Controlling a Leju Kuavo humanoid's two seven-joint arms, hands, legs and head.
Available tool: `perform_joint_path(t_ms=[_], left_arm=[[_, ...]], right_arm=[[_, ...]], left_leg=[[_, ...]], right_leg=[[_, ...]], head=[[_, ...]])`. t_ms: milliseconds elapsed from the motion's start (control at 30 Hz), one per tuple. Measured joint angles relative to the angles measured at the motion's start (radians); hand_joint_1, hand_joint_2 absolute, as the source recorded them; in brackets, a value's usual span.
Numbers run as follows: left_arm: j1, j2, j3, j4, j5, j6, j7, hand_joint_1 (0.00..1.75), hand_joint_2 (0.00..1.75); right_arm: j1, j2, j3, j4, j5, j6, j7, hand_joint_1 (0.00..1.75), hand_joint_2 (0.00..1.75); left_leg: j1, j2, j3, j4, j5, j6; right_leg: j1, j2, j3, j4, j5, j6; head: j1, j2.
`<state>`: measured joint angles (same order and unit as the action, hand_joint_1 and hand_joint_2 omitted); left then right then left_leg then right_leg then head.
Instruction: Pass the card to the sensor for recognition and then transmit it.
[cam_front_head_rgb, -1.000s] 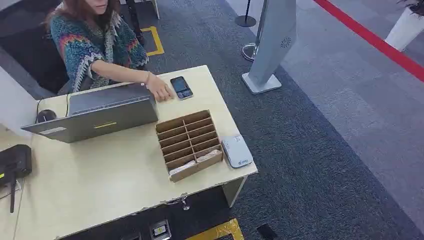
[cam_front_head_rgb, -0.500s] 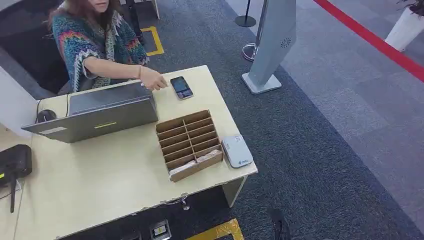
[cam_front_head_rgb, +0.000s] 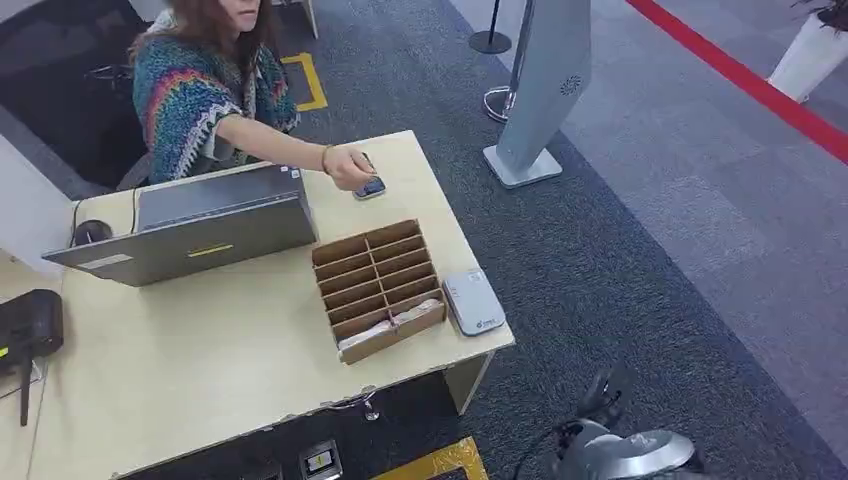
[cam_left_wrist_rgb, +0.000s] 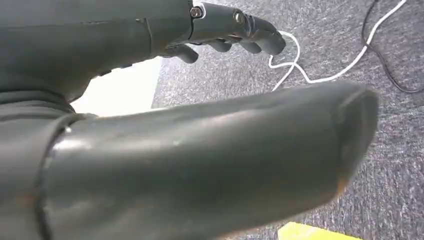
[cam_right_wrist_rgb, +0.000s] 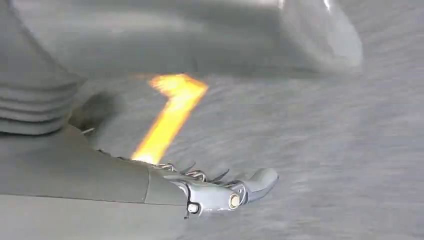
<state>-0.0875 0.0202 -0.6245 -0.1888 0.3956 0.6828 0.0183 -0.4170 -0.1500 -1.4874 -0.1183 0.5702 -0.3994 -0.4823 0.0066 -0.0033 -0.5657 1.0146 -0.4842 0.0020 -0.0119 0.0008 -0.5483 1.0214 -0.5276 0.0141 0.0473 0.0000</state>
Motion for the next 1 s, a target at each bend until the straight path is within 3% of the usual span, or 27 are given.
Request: perform_joint_path(t_ms=[33,67,100,167,200,233,300,367,467,533,633,800,1000], left_arm=[[0.0,0.0,0.0,0.0,0.004,0.002,-0.005,0.0,0.0],[0.0,-0.001,0.0,0.0,0.008,0.004,-0.01,0.0,0.0],[0.0,-0.002,0.0,-0.001,0.01,0.006,-0.014,0.0,0.0],[-0.001,-0.003,0.0,-0.004,0.017,0.009,-0.022,0.0,0.0],[-0.001,-0.005,0.0,-0.006,0.022,0.01,-0.025,0.0,0.0],[-0.001,-0.006,0.0,-0.006,0.025,0.011,-0.026,0.0,0.0],[-0.001,-0.006,0.0,-0.006,0.028,0.014,-0.035,0.0,0.0],[0.003,-0.008,0.001,-0.006,0.021,0.016,-0.047,0.0,0.0],[0.003,-0.011,0.009,-0.005,-0.011,0.017,-0.047,0.0,0.0],[-0.01,-0.014,0.016,-0.005,-0.027,0.018,-0.047,0.0,0.0],[-0.014,-0.023,0.022,-0.005,-0.046,0.018,-0.047,0.0,0.0],[-0.007,-0.032,0.028,-0.005,-0.089,0.019,-0.053,0.0,0.0],[-0.004,-0.031,0.033,-0.005,-0.138,0.019,-0.065,0.0,0.0]], right_arm=[[-0.028,-0.015,-0.001,-0.006,-0.017,0.01,-0.039,0.0,0.0],[-0.059,-0.029,-0.002,-0.012,-0.026,0.019,-0.07,0.0,1.75],[-0.087,-0.04,-0.005,-0.02,-0.037,0.028,-0.093,0.0,1.75],[-0.131,-0.051,-0.01,-0.047,-0.081,0.044,-0.067,0.0,1.75],[-0.14,-0.05,-0.002,-0.077,-0.148,0.025,-0.004,0.0,1.75],[-0.13,-0.047,0.027,-0.128,-0.266,-0.019,0.097,0.0,1.75],[-0.052,-0.046,0.144,-0.282,-0.539,-0.155,0.254,0.0,1.75],[0.021,-0.059,0.323,-0.484,-0.693,-0.266,0.301,0.0,1.75],[0.001,-0.086,0.555,-0.73,-0.588,-0.282,0.378,0.0,1.75],[0.004,-0.092,0.69,-0.886,-0.506,-0.284,0.423,0.0,1.75],[0.018,-0.08,0.85,-1.072,-0.417,-0.287,0.431,0.0,1.75],[0.022,-0.083,1.039,-1.313,-0.173,-0.291,0.442,0.0,1.75],[-0.015,-0.135,1.247,-1.505,0.156,-0.291,0.56,0.0,1.75]], left_leg=[[0.0,0.0,0.0,0.0,0.001,0.001],[0.0,0.0,0.0,0.0,0.001,0.001],[-0.001,0.0,0.0,0.0,0.001,0.002],[-0.001,0.0,0.002,0.001,0.001,0.002],[-0.001,-0.001,0.003,0.001,0.001,0.002],[-0.001,-0.003,0.005,0.001,0.001,0.003],[-0.002,-0.015,0.005,0.001,0.0,0.004],[-0.01,-0.013,-0.001,0.0,0.0,0.004],[-0.012,0.023,-0.002,-0.001,-0.003,0.004],[-0.011,0.022,0.001,-0.001,-0.004,0.005],[-0.011,0.014,0.001,-0.001,0.001,0.008],[-0.01,-0.002,-0.004,0.0,0.005,0.007],[-0.009,-0.005,-0.006,0.0,0.006,0.005]], right_leg=[[0.0,0.001,0.0,0.0,0.0,0.0],[0.0,0.001,0.0,0.0,0.0,0.0],[-0.001,0.0,0.0,0.0,0.001,0.001],[-0.001,0.001,-0.002,-0.001,0.001,0.001],[-0.001,0.0,0.002,-0.001,0.001,0.001],[-0.001,-0.003,0.004,-0.002,0.0,0.001],[-0.003,-0.014,0.009,-0.003,-0.004,0.006],[-0.01,-0.012,0.005,0.002,-0.005,0.006],[-0.012,0.024,-0.007,0.006,0.002,0.005],[-0.01,0.023,-0.005,0.005,0.002,0.005],[-0.011,0.013,-0.004,0.006,0.003,0.005],[-0.009,-0.002,-0.004,0.006,0.003,0.005],[-0.009,-0.004,-0.005,0.006,0.002,0.005]], head=[[0.0,0.0],[0.0,0.0],[0.0,0.0],[0.0,0.0],[0.001,0.0],[0.0,0.0],[0.0,0.0],[0.006,0.0],[0.006,0.0],[0.006,0.0],[0.005,0.0],[0.006,0.0],[0.006,0.0]])
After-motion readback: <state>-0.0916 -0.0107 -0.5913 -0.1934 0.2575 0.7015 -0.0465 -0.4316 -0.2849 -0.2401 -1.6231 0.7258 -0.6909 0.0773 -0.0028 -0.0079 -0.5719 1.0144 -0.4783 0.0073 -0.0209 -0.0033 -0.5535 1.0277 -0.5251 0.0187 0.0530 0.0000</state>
